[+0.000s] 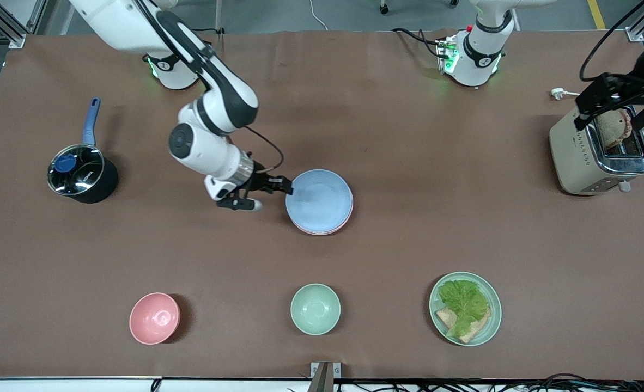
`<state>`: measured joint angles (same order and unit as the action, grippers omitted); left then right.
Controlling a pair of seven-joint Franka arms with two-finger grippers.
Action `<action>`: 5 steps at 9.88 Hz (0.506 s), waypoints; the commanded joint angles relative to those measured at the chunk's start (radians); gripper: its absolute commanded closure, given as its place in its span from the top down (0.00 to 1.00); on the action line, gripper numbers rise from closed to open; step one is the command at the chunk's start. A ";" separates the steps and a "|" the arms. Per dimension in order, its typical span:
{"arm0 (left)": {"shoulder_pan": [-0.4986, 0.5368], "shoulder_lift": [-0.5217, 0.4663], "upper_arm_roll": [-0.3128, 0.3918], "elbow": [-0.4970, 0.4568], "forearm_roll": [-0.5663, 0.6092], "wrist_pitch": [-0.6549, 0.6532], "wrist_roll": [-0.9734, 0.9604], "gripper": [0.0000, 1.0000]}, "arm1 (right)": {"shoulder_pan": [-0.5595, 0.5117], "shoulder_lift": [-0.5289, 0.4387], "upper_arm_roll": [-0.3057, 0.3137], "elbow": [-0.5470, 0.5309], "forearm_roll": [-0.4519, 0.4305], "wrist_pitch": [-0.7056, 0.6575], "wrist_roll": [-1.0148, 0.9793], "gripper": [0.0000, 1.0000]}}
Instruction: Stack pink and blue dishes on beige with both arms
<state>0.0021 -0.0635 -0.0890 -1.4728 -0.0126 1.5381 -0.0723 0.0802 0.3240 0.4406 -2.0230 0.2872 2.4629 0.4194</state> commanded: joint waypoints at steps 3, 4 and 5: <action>-0.028 0.024 0.043 0.013 -0.030 -0.096 0.016 1.00 | -0.089 -0.337 -0.242 -0.003 -0.292 -0.300 0.001 1.00; -0.034 0.014 0.045 0.003 -0.029 -0.093 0.016 1.00 | -0.089 -0.368 -0.311 0.029 -0.295 -0.318 -0.061 1.00; -0.033 0.016 0.045 0.000 -0.026 -0.093 0.016 1.00 | -0.088 -0.385 -0.374 0.096 -0.295 -0.446 -0.133 1.00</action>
<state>-0.0161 -0.0503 -0.0602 -1.4469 -0.0313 1.4590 -0.0657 -0.0150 -0.0335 0.1248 -1.9755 0.0129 2.1097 0.3357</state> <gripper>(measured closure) 0.000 0.000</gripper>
